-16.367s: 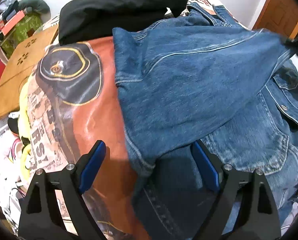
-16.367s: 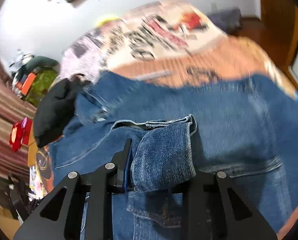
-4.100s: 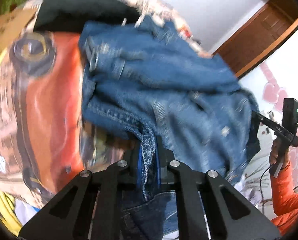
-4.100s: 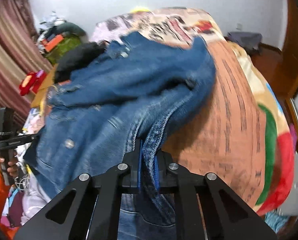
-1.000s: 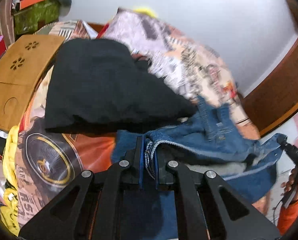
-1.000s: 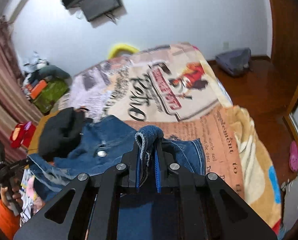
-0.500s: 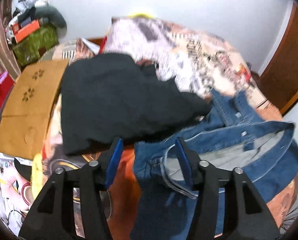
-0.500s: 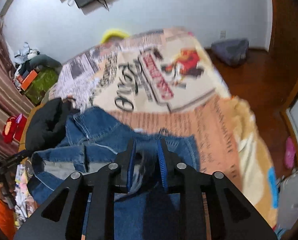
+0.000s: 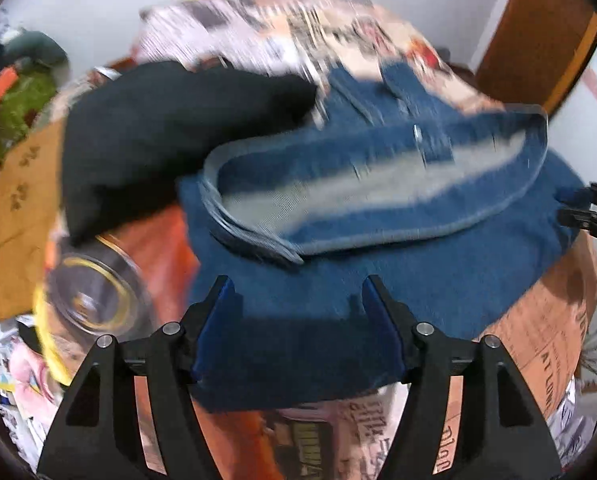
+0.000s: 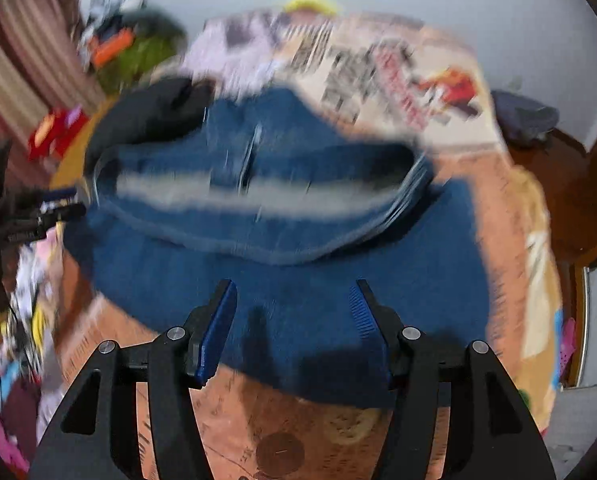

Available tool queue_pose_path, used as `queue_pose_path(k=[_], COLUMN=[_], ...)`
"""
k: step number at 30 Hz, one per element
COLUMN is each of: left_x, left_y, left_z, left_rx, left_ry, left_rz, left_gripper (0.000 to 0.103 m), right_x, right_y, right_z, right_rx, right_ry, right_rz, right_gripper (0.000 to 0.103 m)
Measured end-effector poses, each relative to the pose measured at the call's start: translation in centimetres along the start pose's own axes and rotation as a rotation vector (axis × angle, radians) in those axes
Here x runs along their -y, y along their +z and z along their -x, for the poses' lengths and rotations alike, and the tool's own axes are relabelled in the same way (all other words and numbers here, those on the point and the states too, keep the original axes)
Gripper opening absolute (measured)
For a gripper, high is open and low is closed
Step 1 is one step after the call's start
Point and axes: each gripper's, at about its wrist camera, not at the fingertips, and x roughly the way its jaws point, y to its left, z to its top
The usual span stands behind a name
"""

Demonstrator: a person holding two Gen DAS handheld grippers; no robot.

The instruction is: Fold large clothes

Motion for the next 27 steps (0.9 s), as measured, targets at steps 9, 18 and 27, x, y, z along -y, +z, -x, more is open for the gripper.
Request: queue_pose_path(k=[9, 18, 27], left_x=[-1.4, -5.2, -2.4], left_y=[3.3, 8.4, 5.1], left_z=[-4.8, 1.8, 4.4], left_rx=[-0.044, 0.240, 0.245], left_ry=[0.085, 0.214, 0.177], left_rz=[0.024, 0.207, 0.132], left_gripper=[0.083, 0.079, 0.079], right_x=[0.1, 2.2, -1.9], right_y=[5.4, 12.2, 8.7], right_z=[-5.9, -0.6, -0.6], right_rx=[-0.183, 0.191, 0.160], right_ry=[0.014, -0.098, -0.058], right_rz=[-0.005, -0.204, -0.071], right_gripper=[0.065, 0.066, 0.066])
